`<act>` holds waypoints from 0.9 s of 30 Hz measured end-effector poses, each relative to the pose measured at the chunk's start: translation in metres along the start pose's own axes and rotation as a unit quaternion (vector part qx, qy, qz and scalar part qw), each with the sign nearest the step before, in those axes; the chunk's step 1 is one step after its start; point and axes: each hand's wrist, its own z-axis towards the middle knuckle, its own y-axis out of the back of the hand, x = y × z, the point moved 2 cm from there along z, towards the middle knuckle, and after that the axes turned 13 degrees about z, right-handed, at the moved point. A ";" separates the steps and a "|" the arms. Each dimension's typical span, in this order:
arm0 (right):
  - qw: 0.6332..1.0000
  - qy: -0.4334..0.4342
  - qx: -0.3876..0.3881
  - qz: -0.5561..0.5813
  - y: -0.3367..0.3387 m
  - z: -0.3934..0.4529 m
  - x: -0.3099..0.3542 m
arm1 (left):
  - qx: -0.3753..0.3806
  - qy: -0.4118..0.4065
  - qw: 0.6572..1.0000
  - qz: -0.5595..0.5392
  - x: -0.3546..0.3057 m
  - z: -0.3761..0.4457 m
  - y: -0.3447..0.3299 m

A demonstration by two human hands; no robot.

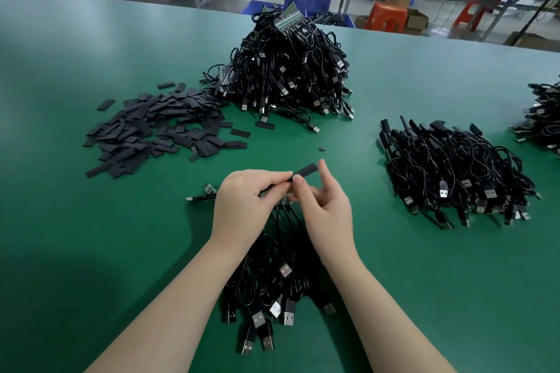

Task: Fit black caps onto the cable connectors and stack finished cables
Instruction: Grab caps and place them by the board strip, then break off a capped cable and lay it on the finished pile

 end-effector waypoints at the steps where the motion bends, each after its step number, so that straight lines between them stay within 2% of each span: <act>1: 1.000 -0.011 -0.006 0.016 -0.003 -0.001 -0.001 | -0.005 -0.007 1.000 0.015 0.000 0.000 0.001; 5: 0.999 0.035 -0.019 0.006 -0.003 -0.002 0.004 | 0.033 -0.009 0.999 0.042 0.004 0.002 0.002; 10: 0.985 0.003 -0.101 0.139 0.008 0.003 0.010 | 0.079 -0.015 0.995 0.066 0.010 0.005 -0.002; 13: 0.996 -0.014 -0.048 0.078 0.004 0.001 0.008 | 0.096 -0.048 0.992 0.063 0.009 0.005 -0.003; 15: 0.999 -0.009 -0.029 0.039 -0.002 -0.001 0.007 | 0.089 -0.060 0.992 0.060 0.008 0.005 -0.002; 18: 0.991 -0.005 -0.063 0.118 0.000 0.015 0.024 | 0.051 -0.029 0.996 0.061 0.010 0.005 -0.001; 20: 0.984 0.032 -0.103 0.138 0.016 0.039 0.047 | 0.045 -0.007 0.998 0.045 0.012 0.005 0.000; 21: 0.986 0.060 -0.125 0.093 0.027 0.053 0.059 | 0.044 0.001 0.998 0.038 0.012 0.005 0.000; 23: 0.972 0.116 -0.165 -0.117 0.052 0.078 0.075 | 0.041 0.007 0.999 0.033 0.012 0.006 0.000; 25: 0.902 0.119 -0.174 -0.377 0.075 0.100 0.075 | 0.034 0.004 0.998 0.042 0.011 0.005 -0.001; 27: 0.799 0.082 -0.157 -0.575 0.092 0.111 0.065 | 0.036 0.000 0.998 0.053 0.010 0.004 -0.002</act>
